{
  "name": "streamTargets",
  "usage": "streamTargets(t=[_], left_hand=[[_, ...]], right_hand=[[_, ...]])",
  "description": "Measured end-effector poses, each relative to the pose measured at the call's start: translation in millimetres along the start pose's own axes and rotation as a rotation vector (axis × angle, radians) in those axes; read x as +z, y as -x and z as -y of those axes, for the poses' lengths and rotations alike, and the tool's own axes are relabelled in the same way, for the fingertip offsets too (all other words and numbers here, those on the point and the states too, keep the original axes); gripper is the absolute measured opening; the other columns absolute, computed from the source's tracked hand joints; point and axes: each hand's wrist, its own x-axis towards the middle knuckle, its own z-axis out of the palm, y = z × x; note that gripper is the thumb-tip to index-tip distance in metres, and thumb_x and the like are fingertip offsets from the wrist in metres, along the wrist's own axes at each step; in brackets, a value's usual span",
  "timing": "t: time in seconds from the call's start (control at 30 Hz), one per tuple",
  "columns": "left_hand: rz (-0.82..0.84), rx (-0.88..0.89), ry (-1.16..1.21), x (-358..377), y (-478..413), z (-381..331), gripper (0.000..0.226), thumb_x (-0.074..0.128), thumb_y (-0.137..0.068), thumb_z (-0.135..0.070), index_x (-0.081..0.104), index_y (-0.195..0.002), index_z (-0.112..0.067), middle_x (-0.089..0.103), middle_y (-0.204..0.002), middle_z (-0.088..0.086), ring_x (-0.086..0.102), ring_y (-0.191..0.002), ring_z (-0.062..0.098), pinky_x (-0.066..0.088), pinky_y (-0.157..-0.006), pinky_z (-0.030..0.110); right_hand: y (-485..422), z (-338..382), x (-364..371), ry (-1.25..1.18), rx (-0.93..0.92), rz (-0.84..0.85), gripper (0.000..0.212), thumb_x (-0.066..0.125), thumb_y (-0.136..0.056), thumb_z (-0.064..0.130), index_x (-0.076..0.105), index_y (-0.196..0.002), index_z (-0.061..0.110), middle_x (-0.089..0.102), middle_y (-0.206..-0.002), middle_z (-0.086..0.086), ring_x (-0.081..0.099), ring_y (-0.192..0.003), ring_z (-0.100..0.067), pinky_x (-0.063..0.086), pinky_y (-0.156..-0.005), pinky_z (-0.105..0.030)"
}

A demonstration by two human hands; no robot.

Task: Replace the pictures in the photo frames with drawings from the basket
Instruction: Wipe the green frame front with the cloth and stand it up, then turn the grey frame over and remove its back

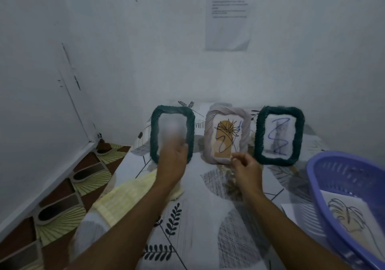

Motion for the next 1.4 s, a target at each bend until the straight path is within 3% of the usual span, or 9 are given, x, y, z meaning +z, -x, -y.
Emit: streamTargets(t=[0.1,0.37,0.47,0.67,0.87,0.97,1.1,1.3,1.4], left_hand=[[0.189,0.001,0.000,38.6,13.6,-3.4,0.021,0.051,-0.096,-0.016,0.058,-0.115,-0.012,0.062,-0.110,0.005,0.059,-0.099,0.018,0.051,-0.085,0.032],[0.131,-0.159,0.079,87.0,23.7,1.9,0.050,0.046,-0.096,-0.032,0.031,-0.141,-0.019,0.043,-0.143,0.007,0.045,-0.128,0.022,0.041,-0.106,0.041],[0.095,-0.245,0.188,86.7,19.2,-3.0,0.049,0.044,-0.099,-0.026,0.029,-0.145,-0.021,0.046,-0.141,0.004,0.048,-0.125,0.020,0.042,-0.104,0.040],[0.093,-0.418,0.551,62.3,23.1,-26.9,0.013,0.043,-0.101,-0.018,0.054,-0.097,-0.015,0.063,-0.099,0.010,0.061,-0.086,0.020,0.051,-0.076,0.035],[0.175,-0.428,0.703,29.2,62.1,-51.7,0.022,0.042,-0.100,-0.015,0.063,-0.099,-0.007,0.073,-0.096,0.008,0.069,-0.088,0.020,0.056,-0.071,0.029],[0.207,-0.363,0.607,16.4,91.4,-56.1,0.032,0.047,-0.099,-0.028,0.055,-0.097,0.003,0.066,-0.096,0.025,0.063,-0.087,0.029,0.050,-0.079,0.045],[0.165,-0.233,0.449,4.2,128.6,-80.0,0.030,0.046,-0.099,-0.030,0.043,-0.081,-0.007,0.048,-0.072,0.012,0.043,-0.065,0.019,0.036,-0.060,0.036],[0.129,-0.022,0.340,3.1,151.7,-96.0,0.020,0.048,-0.100,-0.030,0.051,-0.082,-0.021,0.053,-0.062,0.000,0.048,-0.055,0.012,0.041,-0.053,0.029],[0.146,0.071,0.279,8.4,151.1,-107.9,0.016,0.049,-0.099,-0.031,0.055,-0.086,-0.023,0.060,-0.069,-0.010,0.055,-0.059,0.004,0.043,-0.056,0.021]], right_hand=[[-18.9,-3.4,-21.5,0.059,-0.005,-0.103,0.018,0.053,-0.095,0.010,0.062,-0.107,0.019,0.064,-0.102,0.001,0.059,-0.087,-0.012,0.041,-0.062,-0.018],[-45.0,-15.5,-14.0,0.013,-0.004,-0.025,0.039,0.048,-0.096,0.005,0.047,-0.134,0.018,0.057,-0.130,-0.002,0.054,-0.116,-0.016,0.047,-0.094,-0.030],[-45.8,-14.5,-11.0,-0.027,0.019,-0.030,0.040,0.047,-0.097,0.006,0.048,-0.135,0.019,0.060,-0.124,-0.001,0.057,-0.108,-0.014,0.050,-0.086,-0.025],[-21.0,-6.6,-26.2,-0.213,0.150,0.034,0.038,0.044,-0.093,-0.004,0.057,-0.122,0.015,0.067,-0.104,0.003,0.064,-0.095,-0.018,0.056,-0.082,-0.038],[35.6,-4.7,-57.1,-0.224,0.119,0.159,0.041,0.046,-0.093,-0.003,0.058,-0.129,0.015,0.070,-0.111,-0.003,0.067,-0.100,-0.022,0.056,-0.089,-0.044],[70.4,-5.4,-71.9,-0.028,-0.022,0.130,0.041,0.047,-0.097,0.008,0.055,-0.133,0.025,0.064,-0.120,0.004,0.063,-0.104,-0.016,0.055,-0.087,-0.038],[107.4,4.1,-77.5,0.158,-0.256,0.020,0.040,0.053,-0.095,0.013,0.054,-0.133,0.024,0.046,-0.126,0.010,0.046,-0.121,-0.013,0.044,-0.101,-0.037],[129.4,42.7,-68.8,0.038,-0.369,0.046,0.021,0.058,-0.094,0.018,0.072,-0.111,0.016,0.067,-0.110,0.004,0.062,-0.097,-0.002,0.051,-0.082,-0.019],[121.3,55.2,-65.4,-0.037,-0.259,0.031,0.021,0.062,-0.092,0.027,0.074,-0.103,0.015,0.073,-0.097,0.001,0.068,-0.089,-0.012,0.058,-0.080,-0.031]])
